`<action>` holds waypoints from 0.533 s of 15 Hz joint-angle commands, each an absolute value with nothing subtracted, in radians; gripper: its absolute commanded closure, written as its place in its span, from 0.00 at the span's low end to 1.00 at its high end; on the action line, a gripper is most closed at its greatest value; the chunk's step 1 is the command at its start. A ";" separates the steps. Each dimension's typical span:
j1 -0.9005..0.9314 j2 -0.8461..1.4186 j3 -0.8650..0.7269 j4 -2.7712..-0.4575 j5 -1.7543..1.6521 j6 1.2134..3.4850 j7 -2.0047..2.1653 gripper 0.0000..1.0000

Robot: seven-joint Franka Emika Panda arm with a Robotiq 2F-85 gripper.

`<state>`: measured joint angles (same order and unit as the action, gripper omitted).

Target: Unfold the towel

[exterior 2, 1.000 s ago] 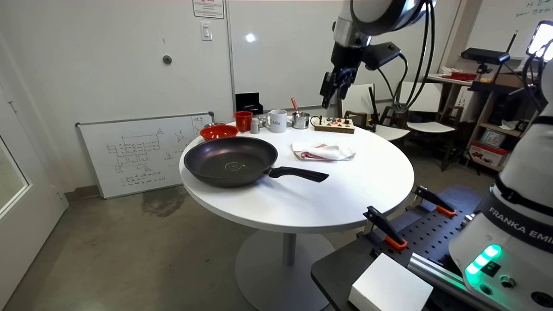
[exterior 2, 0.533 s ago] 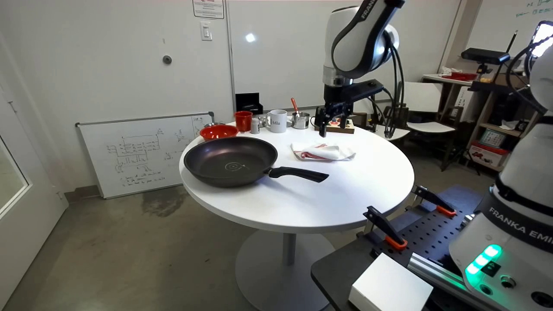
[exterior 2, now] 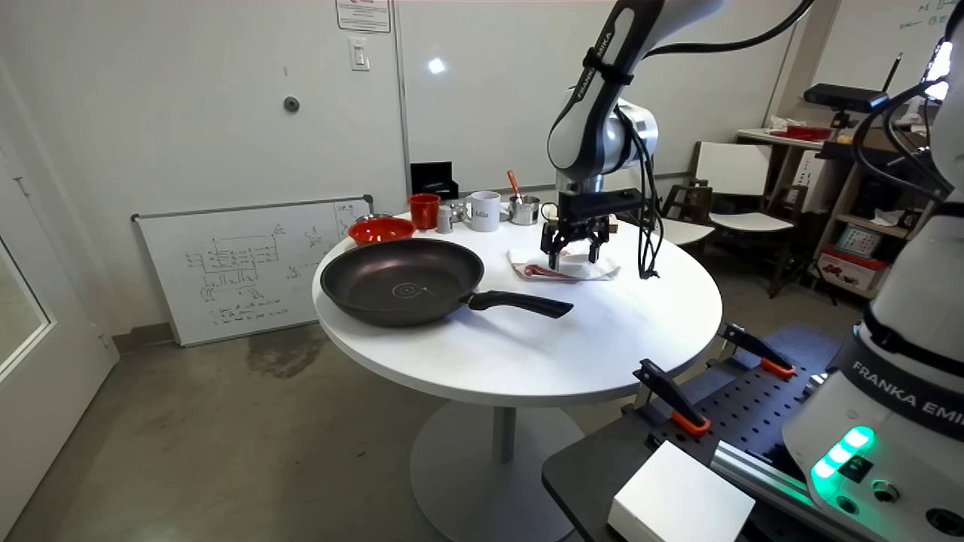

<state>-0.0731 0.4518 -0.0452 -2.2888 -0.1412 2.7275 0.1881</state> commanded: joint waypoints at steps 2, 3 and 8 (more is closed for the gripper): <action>0.056 0.426 -0.173 -2.223 -0.231 2.738 0.232 0.00; 0.068 0.428 -0.182 -2.204 -0.239 2.724 0.232 0.00; 0.004 0.438 -0.098 -2.182 -0.119 2.673 0.134 0.00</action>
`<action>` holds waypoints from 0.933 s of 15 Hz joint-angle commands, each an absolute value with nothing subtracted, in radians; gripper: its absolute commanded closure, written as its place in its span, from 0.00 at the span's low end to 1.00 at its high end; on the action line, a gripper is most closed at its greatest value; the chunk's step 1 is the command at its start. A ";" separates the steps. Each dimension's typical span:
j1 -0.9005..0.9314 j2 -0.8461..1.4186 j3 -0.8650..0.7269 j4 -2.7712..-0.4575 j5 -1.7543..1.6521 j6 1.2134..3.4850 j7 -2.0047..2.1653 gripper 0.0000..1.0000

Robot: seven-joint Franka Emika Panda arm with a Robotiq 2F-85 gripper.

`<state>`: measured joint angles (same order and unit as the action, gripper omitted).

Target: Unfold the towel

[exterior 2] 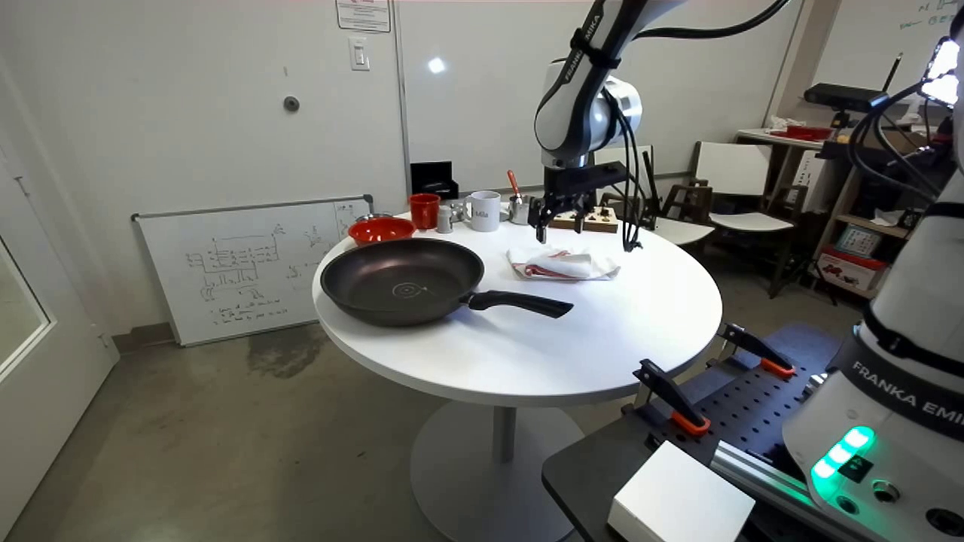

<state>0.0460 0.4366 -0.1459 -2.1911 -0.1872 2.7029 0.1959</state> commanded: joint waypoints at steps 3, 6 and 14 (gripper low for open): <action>-0.018 0.442 -0.079 -2.202 -0.100 2.695 0.085 0.00; -0.042 0.445 -0.069 -2.224 -0.092 2.710 0.049 0.00; -0.097 0.441 0.001 -2.296 -0.024 2.735 -0.073 0.00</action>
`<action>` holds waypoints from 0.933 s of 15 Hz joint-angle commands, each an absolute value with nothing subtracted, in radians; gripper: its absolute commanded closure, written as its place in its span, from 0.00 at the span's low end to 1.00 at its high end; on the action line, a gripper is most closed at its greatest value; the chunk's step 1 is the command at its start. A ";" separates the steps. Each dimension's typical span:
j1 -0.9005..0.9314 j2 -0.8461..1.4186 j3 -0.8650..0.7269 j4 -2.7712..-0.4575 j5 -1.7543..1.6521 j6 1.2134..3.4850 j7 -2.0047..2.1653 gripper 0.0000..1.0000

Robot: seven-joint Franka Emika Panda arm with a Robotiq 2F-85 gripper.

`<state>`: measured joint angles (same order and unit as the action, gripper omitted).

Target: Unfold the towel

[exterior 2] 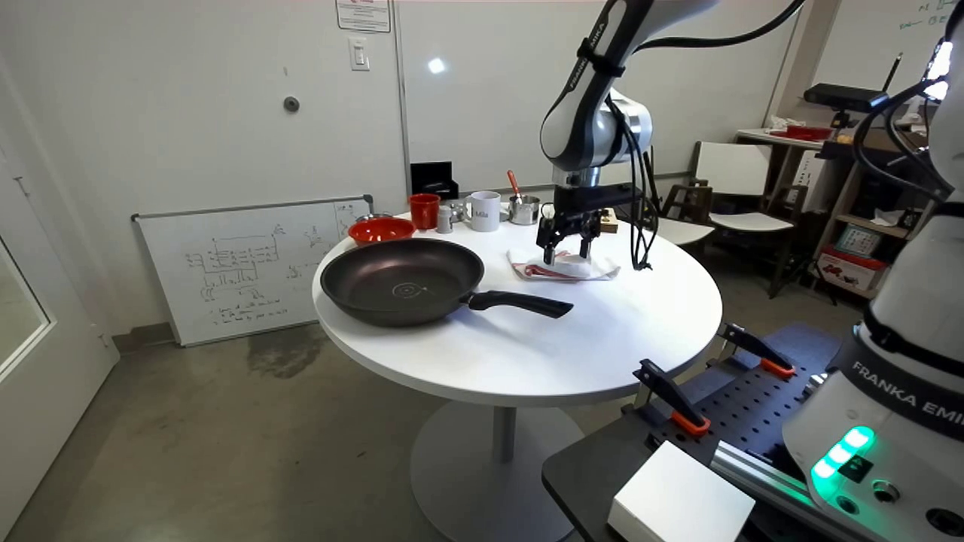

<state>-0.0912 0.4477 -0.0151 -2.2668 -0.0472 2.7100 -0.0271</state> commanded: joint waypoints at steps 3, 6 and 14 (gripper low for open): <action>-0.035 0.448 -0.052 -2.300 -0.108 2.726 -0.033 0.00; 0.013 0.451 -0.092 -2.295 -0.188 2.720 -0.015 0.00; 0.026 0.513 -0.118 -2.248 -0.245 2.714 -0.024 0.00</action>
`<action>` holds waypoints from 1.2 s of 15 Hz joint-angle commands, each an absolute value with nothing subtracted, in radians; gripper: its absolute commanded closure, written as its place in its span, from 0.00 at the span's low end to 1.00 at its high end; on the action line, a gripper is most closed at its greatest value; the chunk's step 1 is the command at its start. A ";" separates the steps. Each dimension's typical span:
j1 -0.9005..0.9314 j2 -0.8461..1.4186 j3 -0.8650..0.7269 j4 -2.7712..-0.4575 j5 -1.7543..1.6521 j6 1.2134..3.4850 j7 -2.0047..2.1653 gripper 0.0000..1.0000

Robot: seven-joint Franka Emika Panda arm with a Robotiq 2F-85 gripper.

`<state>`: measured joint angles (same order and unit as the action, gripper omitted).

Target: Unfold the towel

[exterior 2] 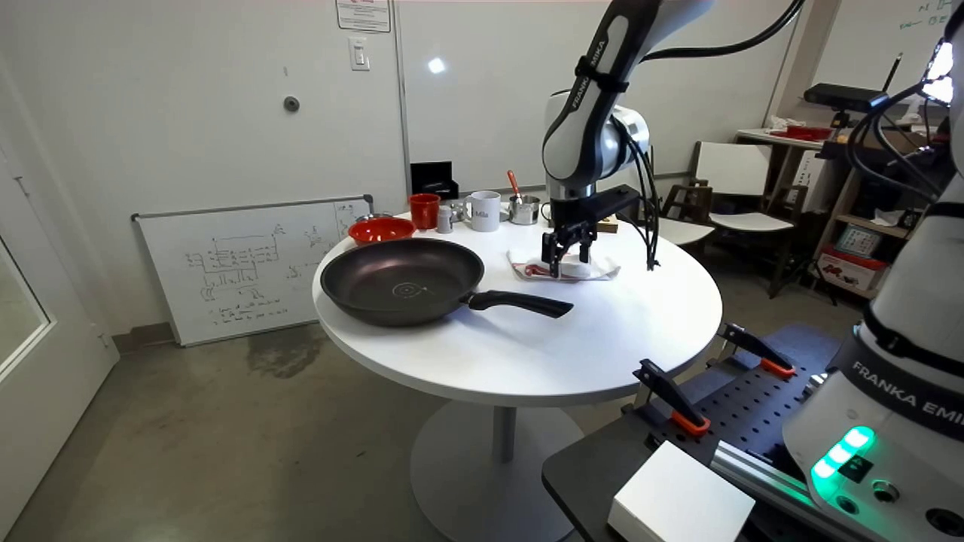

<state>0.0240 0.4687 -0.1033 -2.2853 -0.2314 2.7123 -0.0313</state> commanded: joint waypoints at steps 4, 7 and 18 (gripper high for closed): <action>0.003 0.560 -0.118 -2.186 -0.228 2.705 -0.035 0.00; -0.005 0.585 -0.118 -2.126 -0.228 2.692 -0.043 0.00; -0.015 0.627 -0.081 -2.025 -0.224 2.564 -0.087 0.72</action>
<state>-0.0156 0.6117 -0.0838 -2.0573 -0.2241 2.6033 -0.0688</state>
